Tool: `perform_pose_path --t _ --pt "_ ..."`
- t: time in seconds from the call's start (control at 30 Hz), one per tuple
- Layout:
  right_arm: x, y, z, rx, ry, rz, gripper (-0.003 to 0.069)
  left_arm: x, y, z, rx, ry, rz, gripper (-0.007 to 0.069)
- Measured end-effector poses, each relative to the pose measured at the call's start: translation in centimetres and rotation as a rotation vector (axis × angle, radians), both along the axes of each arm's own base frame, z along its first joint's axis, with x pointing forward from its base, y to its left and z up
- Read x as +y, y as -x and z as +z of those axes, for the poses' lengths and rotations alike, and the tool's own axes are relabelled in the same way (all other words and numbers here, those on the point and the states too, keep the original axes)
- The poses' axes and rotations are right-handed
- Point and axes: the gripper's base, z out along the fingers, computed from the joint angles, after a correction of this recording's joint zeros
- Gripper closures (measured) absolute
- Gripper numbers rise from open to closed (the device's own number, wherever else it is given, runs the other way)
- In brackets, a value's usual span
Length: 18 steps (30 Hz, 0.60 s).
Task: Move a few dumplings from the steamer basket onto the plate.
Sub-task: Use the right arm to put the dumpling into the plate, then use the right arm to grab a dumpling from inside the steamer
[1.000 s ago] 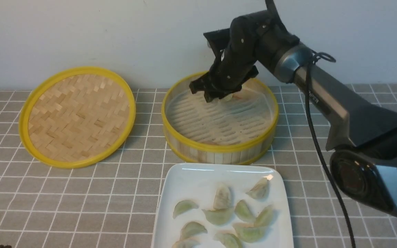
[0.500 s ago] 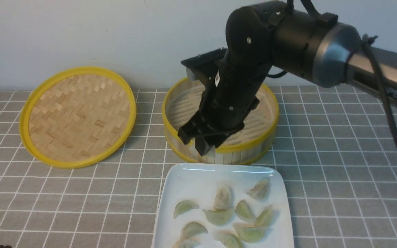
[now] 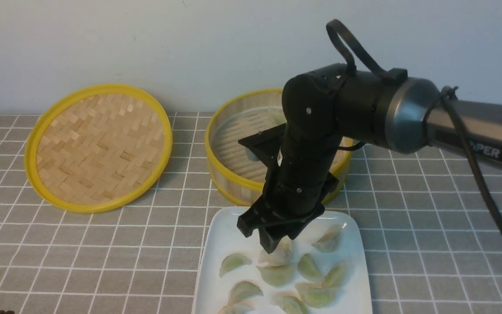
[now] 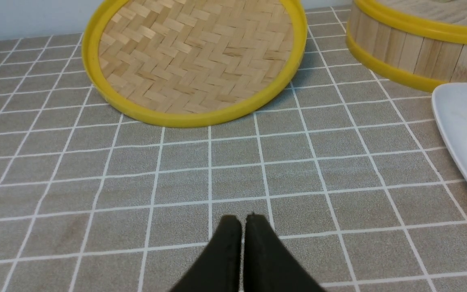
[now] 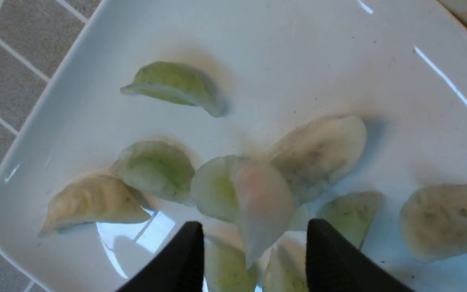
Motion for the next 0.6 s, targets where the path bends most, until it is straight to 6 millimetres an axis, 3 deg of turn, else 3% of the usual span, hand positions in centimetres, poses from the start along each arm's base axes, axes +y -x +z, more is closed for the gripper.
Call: perform_pose_path --t 0.13,0.2,0.4,0.43,0.5,0.6 --pt "0.0 -1.1 -0.1 -0.111 0.001 0.011 0.0187 0.0 0.0 0.0 0.0 0.0 0.0 0.0629" --pt "-0.4 -2.0 0.1 -0.186 0.014 0.014 0.0176 0.0 0.0 0.0 0.0 0.0 0.0 0.0629" --pt "-4.0 -7.3 3.0 -0.392 -0.01 -0.11 0.0201 0.0 0.0 0.0 0.0 0.0 0.0 0.0629" --pt "-5.7 -9.5 3.9 -0.435 -0.024 -0.154 0.0217 0.0 0.0 0.0 0.0 0.0 0.0 0.0629" --pt "-7.0 -11.7 4.8 -0.484 -0.048 -0.165 0.0235 0.0 0.0 0.0 0.0 0.0 0.0 0.0629" --pt "-8.2 -14.8 4.7 -0.514 -0.097 -0.151 0.0252 0.0 0.0 0.0 0.0 0.0 0.0 0.0629"
